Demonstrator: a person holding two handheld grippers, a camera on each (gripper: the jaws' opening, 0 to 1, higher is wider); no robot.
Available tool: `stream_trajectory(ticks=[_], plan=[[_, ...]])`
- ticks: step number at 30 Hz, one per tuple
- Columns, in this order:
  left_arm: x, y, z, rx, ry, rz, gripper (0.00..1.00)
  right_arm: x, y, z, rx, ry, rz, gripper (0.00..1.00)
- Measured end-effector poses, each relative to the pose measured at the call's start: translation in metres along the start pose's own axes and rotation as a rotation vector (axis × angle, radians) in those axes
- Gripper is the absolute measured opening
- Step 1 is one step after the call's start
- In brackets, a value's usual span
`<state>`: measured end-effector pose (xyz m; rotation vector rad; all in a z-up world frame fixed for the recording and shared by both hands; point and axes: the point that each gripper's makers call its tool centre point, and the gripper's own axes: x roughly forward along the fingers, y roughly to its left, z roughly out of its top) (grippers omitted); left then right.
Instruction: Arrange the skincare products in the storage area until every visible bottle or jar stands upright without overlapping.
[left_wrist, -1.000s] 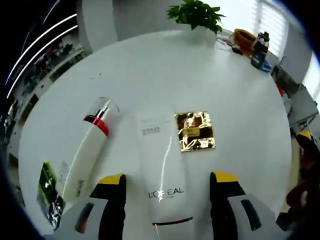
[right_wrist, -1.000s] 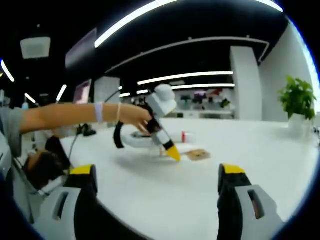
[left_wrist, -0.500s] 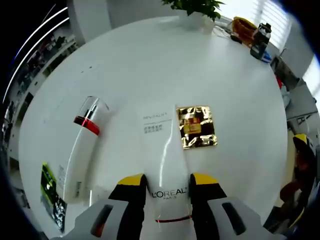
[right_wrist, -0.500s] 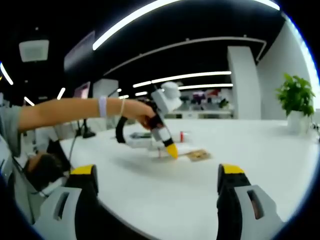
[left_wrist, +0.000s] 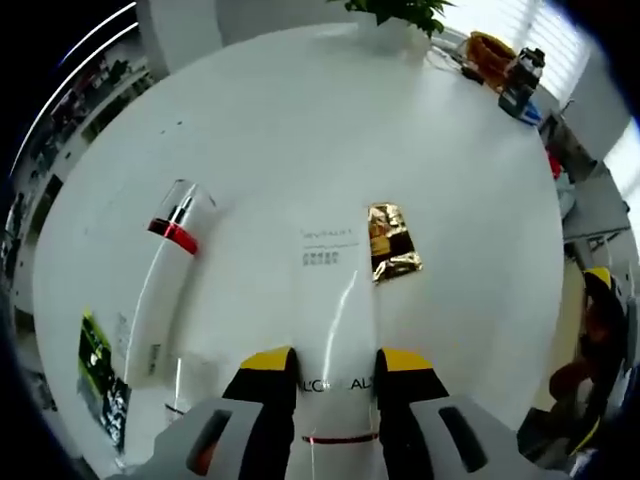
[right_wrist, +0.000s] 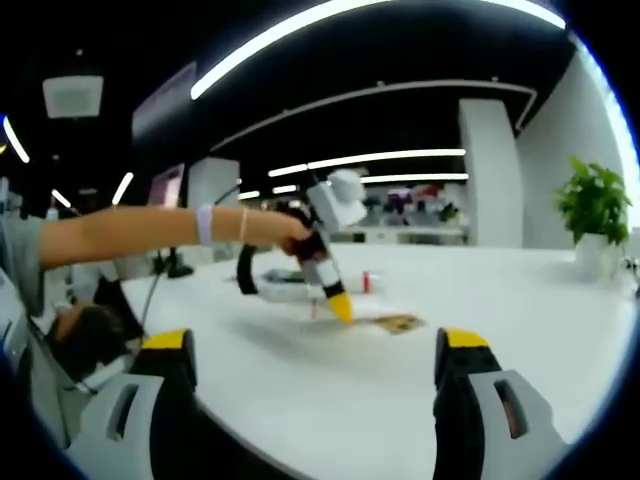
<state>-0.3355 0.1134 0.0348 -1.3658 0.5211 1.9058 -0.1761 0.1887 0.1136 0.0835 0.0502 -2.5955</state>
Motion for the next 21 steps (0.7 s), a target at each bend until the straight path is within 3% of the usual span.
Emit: stream_trajectory(ticks=[3, 7, 12, 15, 18, 21], plan=[[-0.007, -0.004, 0.001, -0.015, -0.042, -0.041, 0.3, 0.002, 0.004, 0.002, -0.004, 0.0, 0.008, 0.98], [-0.011, -0.006, -0.005, -0.027, -0.048, -0.071, 0.3, 0.009, 0.007, 0.004, -0.004, 0.001, 0.019, 0.98], [-0.011, -0.003, -0.025, 0.02, 0.019, -0.041, 0.3, 0.017, 0.011, 0.003, -0.003, 0.013, 0.033, 0.98], [-0.01, 0.004, -0.035, 0.08, 0.066, 0.031, 0.31, 0.02, 0.014, 0.001, -0.001, 0.018, 0.04, 0.98], [-0.005, 0.008, -0.053, 0.118, 0.181, 0.085, 0.32, 0.022, 0.018, 0.002, 0.0, 0.018, 0.049, 0.98], [-0.006, 0.005, -0.049, 0.136, 0.168, 0.084, 0.32, 0.021, 0.022, 0.003, -0.003, 0.014, 0.054, 0.98]])
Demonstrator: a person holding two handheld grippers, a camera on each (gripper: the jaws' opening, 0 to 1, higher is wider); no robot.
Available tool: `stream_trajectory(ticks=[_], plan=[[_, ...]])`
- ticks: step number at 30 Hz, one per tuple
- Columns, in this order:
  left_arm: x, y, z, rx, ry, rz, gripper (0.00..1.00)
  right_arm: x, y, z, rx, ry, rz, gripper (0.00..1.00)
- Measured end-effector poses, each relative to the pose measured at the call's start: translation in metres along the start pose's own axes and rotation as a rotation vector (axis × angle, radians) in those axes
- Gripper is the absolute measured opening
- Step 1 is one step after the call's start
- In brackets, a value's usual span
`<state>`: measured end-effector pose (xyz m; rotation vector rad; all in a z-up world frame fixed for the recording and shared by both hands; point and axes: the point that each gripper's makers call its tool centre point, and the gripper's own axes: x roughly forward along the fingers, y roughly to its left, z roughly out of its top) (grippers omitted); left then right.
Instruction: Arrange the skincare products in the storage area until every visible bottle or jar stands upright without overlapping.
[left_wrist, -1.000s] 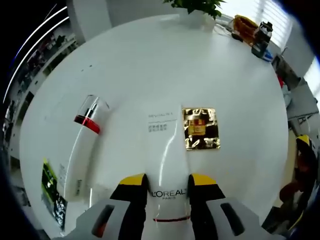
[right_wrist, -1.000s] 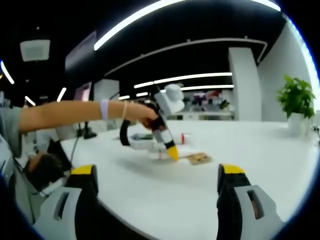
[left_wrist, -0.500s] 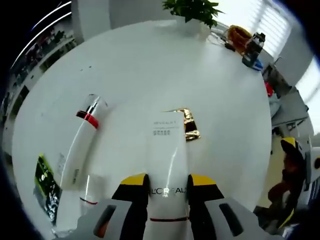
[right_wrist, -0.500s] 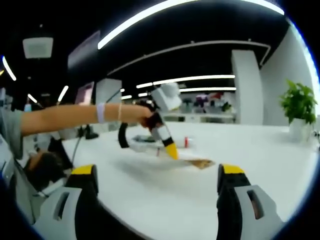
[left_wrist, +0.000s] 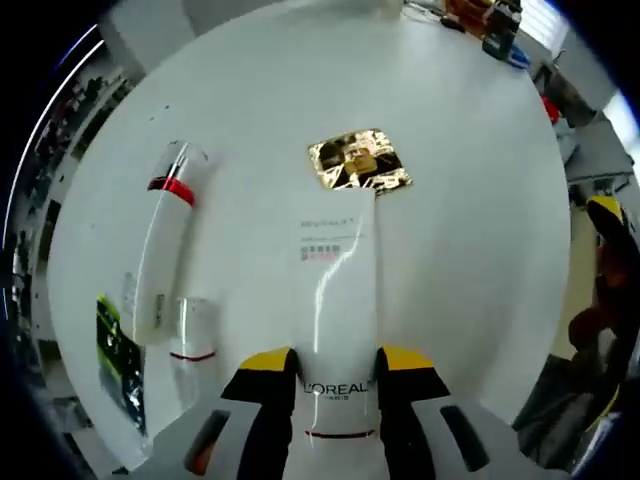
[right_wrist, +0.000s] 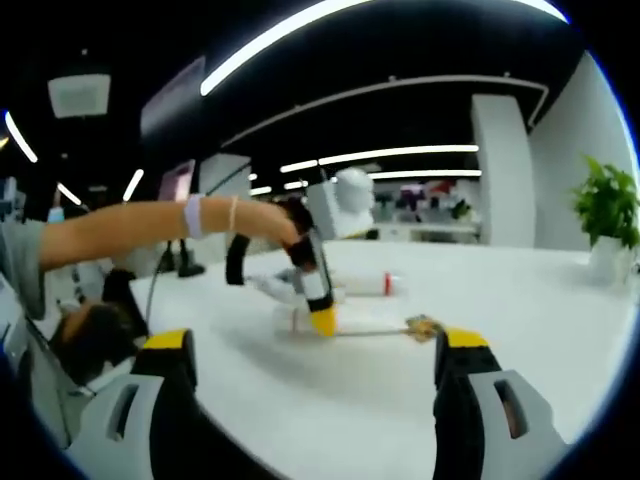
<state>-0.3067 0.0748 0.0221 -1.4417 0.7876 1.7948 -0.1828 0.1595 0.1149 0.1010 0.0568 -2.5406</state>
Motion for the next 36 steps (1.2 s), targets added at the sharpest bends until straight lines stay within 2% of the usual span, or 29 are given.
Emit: stream_trajectory(ticks=[2, 4, 5, 7, 9, 10, 15, 16, 18, 20, 22, 24, 25, 26, 28, 33, 36], plan=[[0.001, -0.003, -0.001, 0.01, 0.015, -0.019, 0.33, -0.001, 0.0, 0.0, -0.004, 0.002, -0.001, 0.98], [0.003, -0.004, -0.007, 0.071, 0.054, -0.02, 0.35, -0.003, -0.002, -0.001, -0.008, 0.007, -0.008, 0.98], [0.002, -0.004, -0.004, 0.065, 0.039, -0.009, 0.36, -0.003, -0.002, -0.002, -0.007, 0.007, -0.011, 0.98], [0.003, -0.005, -0.003, 0.065, 0.052, -0.006, 0.36, -0.004, -0.004, -0.002, 0.001, 0.003, -0.016, 0.98], [0.002, -0.005, -0.004, 0.047, 0.069, -0.003, 0.35, -0.003, -0.004, -0.002, 0.013, -0.001, -0.014, 0.98], [0.002, -0.007, -0.006, 0.013, 0.087, 0.001, 0.34, -0.003, -0.003, -0.003, 0.016, 0.0, -0.011, 0.97], [0.001, -0.005, -0.004, -0.027, 0.114, 0.0, 0.3, -0.005, 0.001, 0.003, -0.004, 0.006, -0.003, 0.97], [0.0, -0.007, -0.004, -0.044, 0.103, -0.018, 0.3, -0.005, 0.0, 0.004, -0.007, 0.005, -0.004, 0.97], [-0.003, -0.014, -0.002, -0.06, 0.074, -0.097, 0.29, -0.007, -0.002, 0.005, -0.014, 0.009, -0.009, 0.97], [-0.007, -0.017, 0.0, -0.079, 0.037, -0.147, 0.29, -0.007, -0.006, 0.005, -0.015, 0.007, -0.02, 0.97], [-0.011, -0.018, 0.005, -0.085, -0.034, -0.175, 0.28, -0.007, -0.01, 0.005, -0.004, 0.002, -0.03, 0.97], [-0.017, -0.017, 0.01, -0.059, -0.142, -0.163, 0.28, -0.007, -0.01, 0.004, 0.007, -0.001, -0.034, 0.97], [-0.019, -0.017, 0.012, -0.068, -0.173, -0.159, 0.28, -0.006, -0.01, 0.003, 0.013, 0.0, -0.035, 0.97], [-0.023, -0.017, 0.014, -0.066, -0.227, -0.159, 0.28, -0.006, -0.009, 0.001, 0.017, 0.002, -0.034, 0.97], [-0.027, -0.019, 0.013, -0.078, -0.271, -0.173, 0.28, -0.004, -0.006, 0.0, 0.017, 0.006, -0.03, 0.97], [-0.039, -0.016, 0.018, -0.123, -0.464, -0.19, 0.28, 0.004, 0.004, 0.001, 0.004, 0.01, -0.012, 0.97], [-0.049, -0.017, 0.02, -0.17, -0.597, -0.23, 0.28, 0.01, 0.01, 0.002, 0.004, 0.009, -0.004, 0.97]])
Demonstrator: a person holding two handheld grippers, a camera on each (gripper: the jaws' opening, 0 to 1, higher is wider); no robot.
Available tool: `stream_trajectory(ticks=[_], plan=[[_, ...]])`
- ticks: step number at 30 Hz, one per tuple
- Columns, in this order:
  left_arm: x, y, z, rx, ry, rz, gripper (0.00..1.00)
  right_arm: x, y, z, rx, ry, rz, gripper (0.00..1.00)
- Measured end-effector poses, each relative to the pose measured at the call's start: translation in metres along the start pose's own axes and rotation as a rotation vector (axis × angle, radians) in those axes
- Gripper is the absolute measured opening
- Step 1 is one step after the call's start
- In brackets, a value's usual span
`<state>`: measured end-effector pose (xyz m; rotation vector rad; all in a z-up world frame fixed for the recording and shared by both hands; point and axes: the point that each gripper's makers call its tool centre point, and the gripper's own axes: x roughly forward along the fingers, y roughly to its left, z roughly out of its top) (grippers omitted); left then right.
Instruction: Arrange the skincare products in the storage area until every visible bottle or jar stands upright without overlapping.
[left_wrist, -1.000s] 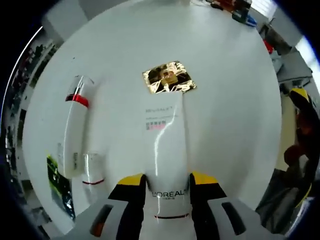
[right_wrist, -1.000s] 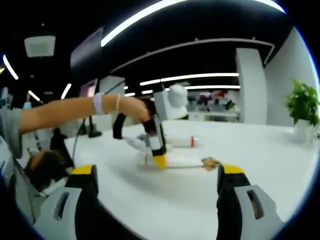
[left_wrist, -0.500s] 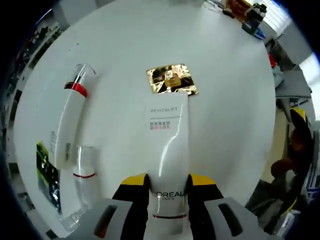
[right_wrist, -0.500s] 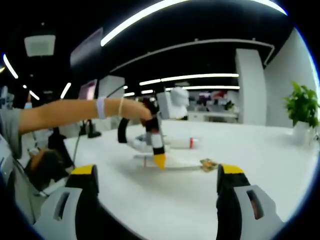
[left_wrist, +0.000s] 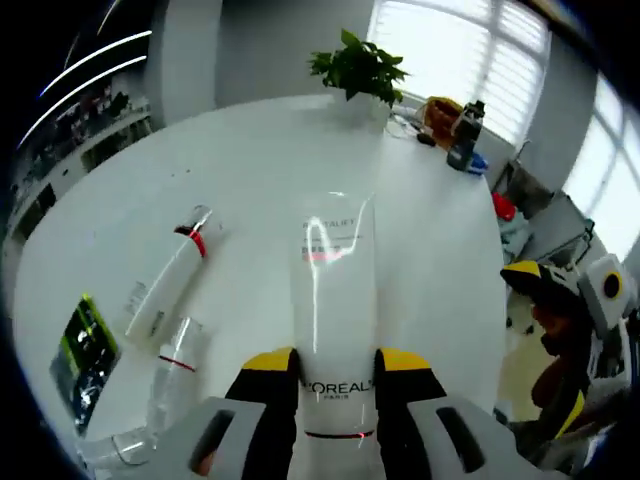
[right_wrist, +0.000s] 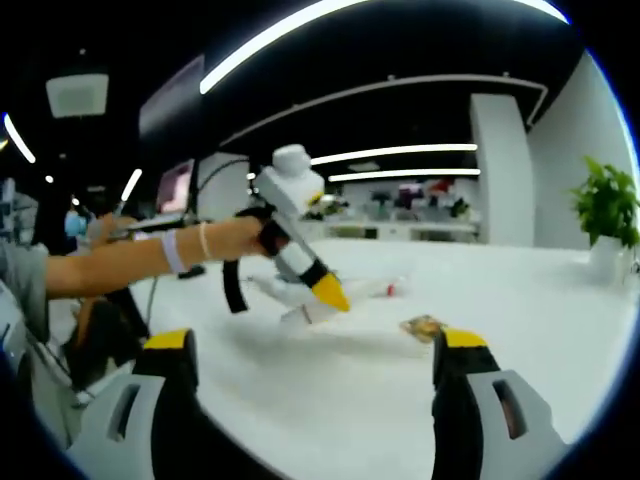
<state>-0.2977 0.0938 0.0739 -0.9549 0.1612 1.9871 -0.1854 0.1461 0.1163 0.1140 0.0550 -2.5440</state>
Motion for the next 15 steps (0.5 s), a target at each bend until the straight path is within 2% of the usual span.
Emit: stream_trajectory(ticks=[7, 11, 13, 15], plan=[[-0.02, 0.005, 0.017, -0.018, -0.264, -0.003, 0.28, 0.018, 0.016, 0.007, -0.015, -0.003, 0.037, 0.97], [-0.029, 0.007, 0.027, 0.04, -0.428, 0.007, 0.29, 0.038, 0.015, 0.007, 0.0, -0.019, 0.022, 1.0], [-0.029, 0.009, 0.023, 0.03, -0.445, 0.009, 0.29, 0.053, 0.01, 0.004, -0.003, -0.016, 0.0, 0.99], [-0.028, 0.009, 0.02, 0.046, -0.492, 0.011, 0.29, 0.068, 0.002, 0.004, -0.037, -0.023, -0.04, 0.96]])
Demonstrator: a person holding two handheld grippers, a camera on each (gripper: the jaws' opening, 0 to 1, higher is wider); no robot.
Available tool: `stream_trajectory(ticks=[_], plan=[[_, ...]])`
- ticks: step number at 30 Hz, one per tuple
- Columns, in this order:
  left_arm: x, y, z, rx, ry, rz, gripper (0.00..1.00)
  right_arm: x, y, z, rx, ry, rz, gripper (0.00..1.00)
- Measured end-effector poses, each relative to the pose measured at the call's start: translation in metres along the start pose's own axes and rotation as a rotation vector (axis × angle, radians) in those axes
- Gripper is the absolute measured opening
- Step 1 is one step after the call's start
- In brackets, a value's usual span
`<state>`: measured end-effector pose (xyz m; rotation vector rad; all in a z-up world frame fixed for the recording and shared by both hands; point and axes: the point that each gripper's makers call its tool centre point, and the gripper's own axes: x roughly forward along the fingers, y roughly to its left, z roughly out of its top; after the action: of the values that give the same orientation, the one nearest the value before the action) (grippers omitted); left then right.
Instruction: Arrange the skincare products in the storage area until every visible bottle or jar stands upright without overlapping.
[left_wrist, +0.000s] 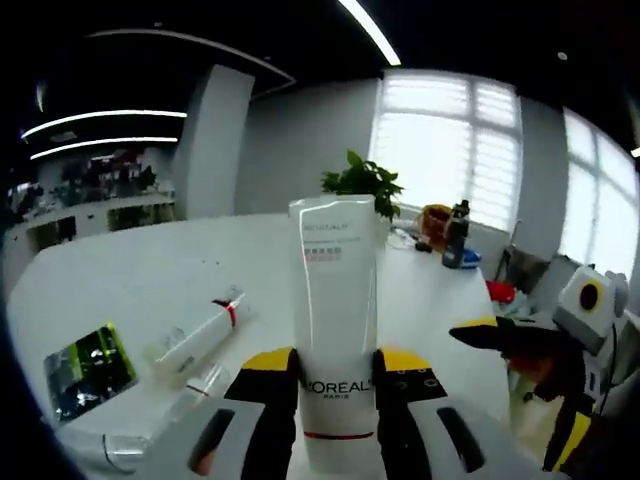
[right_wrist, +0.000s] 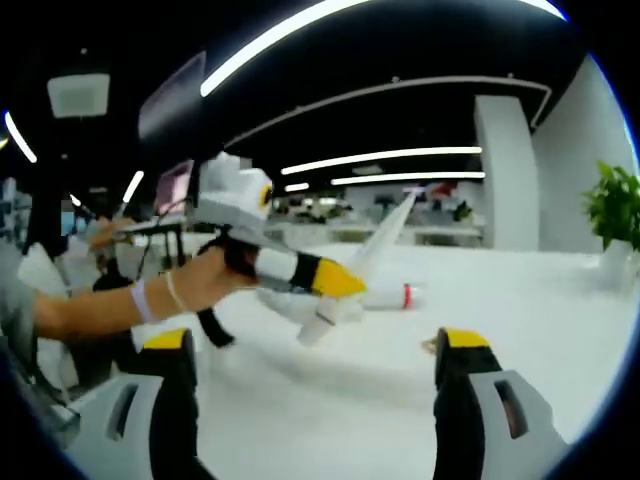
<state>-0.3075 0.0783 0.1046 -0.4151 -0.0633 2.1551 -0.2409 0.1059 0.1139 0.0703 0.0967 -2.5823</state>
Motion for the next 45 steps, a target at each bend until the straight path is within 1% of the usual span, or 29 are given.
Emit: stream_trajectory(ticks=[1, 3, 4, 5, 7, 8, 10, 11, 12, 13, 14, 16, 18, 20, 21, 23, 24, 25, 26, 28, 31, 34, 37, 39, 42, 45], plan=[[0.0, 0.0, 0.0, 0.001, -0.017, -0.001, 0.29, 0.005, -0.002, 0.0, -0.017, -0.008, -0.01, 0.96], [0.0, 0.0, 0.0, 0.014, -0.068, -0.014, 0.29, 0.022, -0.005, -0.004, -0.049, 0.006, -0.04, 0.96], [-0.001, 0.001, 0.0, 0.016, -0.088, -0.012, 0.29, 0.029, -0.006, -0.005, -0.081, 0.01, -0.042, 0.93], [-0.001, 0.002, 0.0, 0.024, -0.104, -0.013, 0.29, 0.035, -0.005, -0.008, -0.094, 0.018, -0.041, 0.9], [-0.001, 0.003, -0.002, 0.029, -0.119, -0.011, 0.29, 0.046, -0.005, -0.011, -0.104, 0.025, -0.042, 0.85], [-0.001, 0.004, -0.002, 0.03, -0.126, -0.01, 0.29, 0.051, -0.005, -0.013, -0.105, 0.026, -0.042, 0.84], [-0.001, 0.006, -0.002, 0.022, -0.153, -0.015, 0.29, 0.059, -0.007, -0.019, -0.095, 0.041, -0.041, 0.8], [-0.001, 0.006, -0.001, 0.025, -0.174, -0.016, 0.3, 0.063, -0.007, -0.022, -0.091, 0.043, -0.039, 0.77], [0.0, 0.011, 0.004, 0.056, -0.222, -0.009, 0.3, 0.066, -0.007, -0.023, -0.081, 0.042, -0.038, 0.75], [0.0, 0.013, 0.005, 0.053, -0.237, -0.005, 0.3, 0.068, -0.007, -0.025, -0.068, 0.043, -0.037, 0.73], [-0.001, 0.014, 0.006, 0.049, -0.234, -0.01, 0.3, 0.07, -0.007, -0.026, -0.062, 0.044, -0.036, 0.71], [0.0, 0.014, 0.01, -0.006, -0.244, -0.064, 0.3, 0.073, -0.007, -0.027, -0.047, 0.046, -0.037, 0.64], [0.0, 0.019, 0.008, -0.023, -0.249, -0.066, 0.3, 0.075, -0.005, -0.028, -0.044, 0.051, -0.033, 0.6], [0.001, 0.021, 0.006, -0.022, -0.239, -0.055, 0.3, 0.078, -0.004, -0.027, -0.044, 0.049, -0.032, 0.54], [0.001, 0.021, 0.004, -0.001, -0.232, -0.047, 0.3, 0.08, -0.003, -0.026, -0.042, 0.048, -0.029, 0.49], [0.003, 0.02, 0.002, 0.015, -0.219, -0.045, 0.3, 0.084, -0.002, -0.026, -0.043, 0.048, -0.021, 0.36], [0.003, 0.019, 0.001, 0.022, -0.214, -0.037, 0.3, 0.085, -0.002, -0.029, -0.035, 0.065, -0.014, 0.35], [0.003, 0.018, 0.001, 0.039, -0.215, -0.031, 0.3, 0.086, -0.002, -0.03, -0.008, 0.073, -0.011, 0.35], [0.003, 0.018, 0.002, 0.06, -0.217, -0.028, 0.3, 0.087, -0.001, -0.029, 0.0, 0.067, -0.007, 0.35], [0.002, 0.014, 0.003, 0.076, -0.226, -0.035, 0.3, 0.088, 0.001, -0.028, 0.027, 0.067, 0.006, 0.31], [0.002, 0.01, 0.004, 0.088, -0.23, -0.049, 0.3, 0.088, 0.002, -0.028, 0.026, 0.075, 0.019, 0.28], [0.001, 0.01, 0.003, 0.084, -0.229, -0.047, 0.3, 0.089, -0.001, -0.031, -0.014, 0.091, 0.013, 0.25], [0.0, 0.014, 0.0, 0.023, -0.213, -0.049, 0.3, 0.089, -0.01, -0.037, -0.107, 0.127, -0.023, 0.22], [0.0, 0.016, 0.001, 0.009, -0.217, -0.049, 0.31, 0.089, -0.013, -0.038, -0.135, 0.122, -0.038, 0.2], [-0.002, 0.016, 0.0, -0.002, -0.223, -0.048, 0.31, 0.09, -0.013, -0.037, -0.14, 0.118, -0.032, 0.2], [0.0, 0.016, 0.0, 0.019, -0.236, -0.035, 0.31, 0.092, -0.014, -0.038, -0.132, 0.113, -0.016, 0.2]])
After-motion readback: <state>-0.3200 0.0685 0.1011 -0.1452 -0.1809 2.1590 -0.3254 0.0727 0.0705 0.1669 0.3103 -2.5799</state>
